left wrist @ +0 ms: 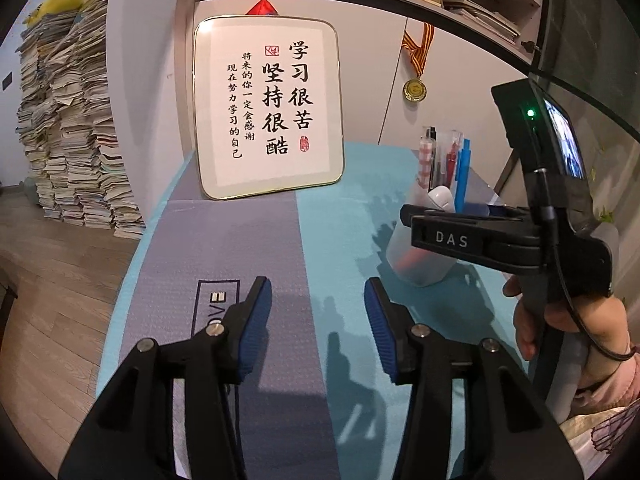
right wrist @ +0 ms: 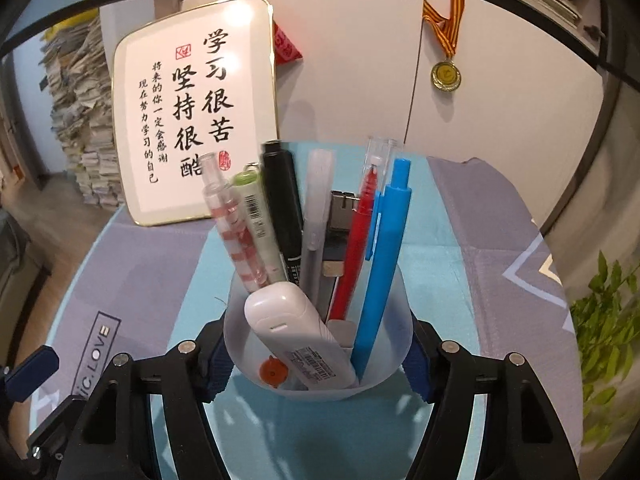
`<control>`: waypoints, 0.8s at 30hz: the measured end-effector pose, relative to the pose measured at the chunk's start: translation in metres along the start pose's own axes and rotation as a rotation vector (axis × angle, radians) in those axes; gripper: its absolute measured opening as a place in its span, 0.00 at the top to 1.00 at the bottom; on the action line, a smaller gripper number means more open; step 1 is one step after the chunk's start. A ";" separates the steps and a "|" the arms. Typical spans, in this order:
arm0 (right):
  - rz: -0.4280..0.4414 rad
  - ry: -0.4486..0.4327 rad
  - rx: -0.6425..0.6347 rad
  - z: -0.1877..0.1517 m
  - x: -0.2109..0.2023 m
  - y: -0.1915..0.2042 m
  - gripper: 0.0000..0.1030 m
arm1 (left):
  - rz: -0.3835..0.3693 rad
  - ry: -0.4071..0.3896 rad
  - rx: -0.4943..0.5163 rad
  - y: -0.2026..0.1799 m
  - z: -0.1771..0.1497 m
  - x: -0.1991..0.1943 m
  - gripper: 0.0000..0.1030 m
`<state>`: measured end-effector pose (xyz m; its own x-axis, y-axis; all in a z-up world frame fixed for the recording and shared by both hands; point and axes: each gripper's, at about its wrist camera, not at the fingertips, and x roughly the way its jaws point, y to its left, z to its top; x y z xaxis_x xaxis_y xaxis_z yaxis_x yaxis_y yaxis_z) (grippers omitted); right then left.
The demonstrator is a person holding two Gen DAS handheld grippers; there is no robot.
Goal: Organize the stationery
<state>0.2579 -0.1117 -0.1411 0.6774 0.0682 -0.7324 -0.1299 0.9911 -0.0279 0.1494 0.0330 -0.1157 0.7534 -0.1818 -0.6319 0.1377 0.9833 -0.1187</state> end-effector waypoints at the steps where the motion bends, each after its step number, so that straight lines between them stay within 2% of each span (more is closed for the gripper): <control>1: 0.001 0.004 -0.006 0.000 0.000 0.000 0.31 | 0.000 0.002 0.003 -0.001 0.001 0.001 0.55; 5: 0.016 -0.018 -0.012 -0.004 -0.010 -0.002 0.31 | 0.006 -0.004 0.021 -0.007 0.001 -0.003 0.48; 11: 0.043 -0.055 -0.017 -0.022 -0.037 -0.011 0.30 | 0.054 -0.050 0.042 -0.014 0.003 -0.019 0.39; 15: 0.024 -0.093 0.034 -0.032 -0.065 -0.027 0.29 | 0.069 -0.079 0.060 -0.025 0.003 -0.034 0.33; 18: 0.003 -0.140 0.103 -0.038 -0.093 -0.044 0.22 | 0.070 -0.112 0.073 -0.038 0.002 -0.048 0.26; 21: -0.003 -0.180 0.149 -0.043 -0.122 -0.057 0.22 | 0.065 -0.128 0.099 -0.053 0.000 -0.062 0.24; 24: -0.052 -0.225 0.153 -0.050 -0.154 -0.065 0.22 | 0.063 -0.151 0.122 -0.066 -0.002 -0.078 0.21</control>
<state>0.1262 -0.1920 -0.0607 0.8263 0.0233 -0.5627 0.0088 0.9985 0.0543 0.0800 -0.0178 -0.0604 0.8494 -0.1261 -0.5124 0.1571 0.9874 0.0175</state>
